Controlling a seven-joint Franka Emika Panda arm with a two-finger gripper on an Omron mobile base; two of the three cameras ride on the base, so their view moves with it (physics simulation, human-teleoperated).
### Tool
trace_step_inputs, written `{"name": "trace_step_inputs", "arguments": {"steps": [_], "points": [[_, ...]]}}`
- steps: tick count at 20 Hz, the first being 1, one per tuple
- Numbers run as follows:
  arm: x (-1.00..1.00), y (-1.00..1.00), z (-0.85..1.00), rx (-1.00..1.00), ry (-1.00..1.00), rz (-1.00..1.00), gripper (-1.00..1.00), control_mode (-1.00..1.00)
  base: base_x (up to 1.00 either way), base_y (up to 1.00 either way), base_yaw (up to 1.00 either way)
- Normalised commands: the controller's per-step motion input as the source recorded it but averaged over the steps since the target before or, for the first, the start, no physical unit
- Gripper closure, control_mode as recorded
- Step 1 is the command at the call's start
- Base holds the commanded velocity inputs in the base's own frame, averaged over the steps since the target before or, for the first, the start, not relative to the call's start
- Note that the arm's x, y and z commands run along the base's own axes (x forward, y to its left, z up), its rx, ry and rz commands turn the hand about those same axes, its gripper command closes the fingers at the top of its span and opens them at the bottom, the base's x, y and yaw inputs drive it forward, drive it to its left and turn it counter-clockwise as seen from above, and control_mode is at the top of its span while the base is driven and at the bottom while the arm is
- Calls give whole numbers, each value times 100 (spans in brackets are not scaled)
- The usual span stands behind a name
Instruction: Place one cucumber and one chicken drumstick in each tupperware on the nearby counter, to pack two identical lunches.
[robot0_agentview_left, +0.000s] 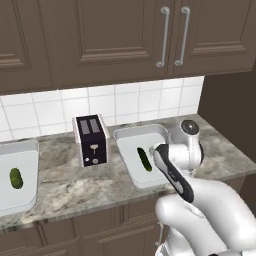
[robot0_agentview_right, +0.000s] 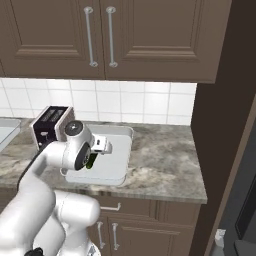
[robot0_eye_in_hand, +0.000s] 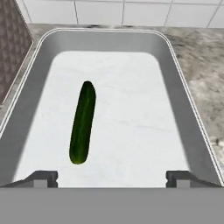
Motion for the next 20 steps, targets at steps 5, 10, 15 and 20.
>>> {"name": "trace_step_inputs", "arguments": {"steps": [5, 10, 15, 20], "points": [[-90, -10, 8, 0, -23, 0, -100, -100, 0, 0, 0], [-77, 0, 3, 0, -26, 0, -100, -100, 0, 0, 0], [-62, 0, 2, -1, -15, 0, -100, -100, 0, 0, 0], [0, 0, 0, 0, 0, 0, -100, 100, -88, 0, 0]]}}
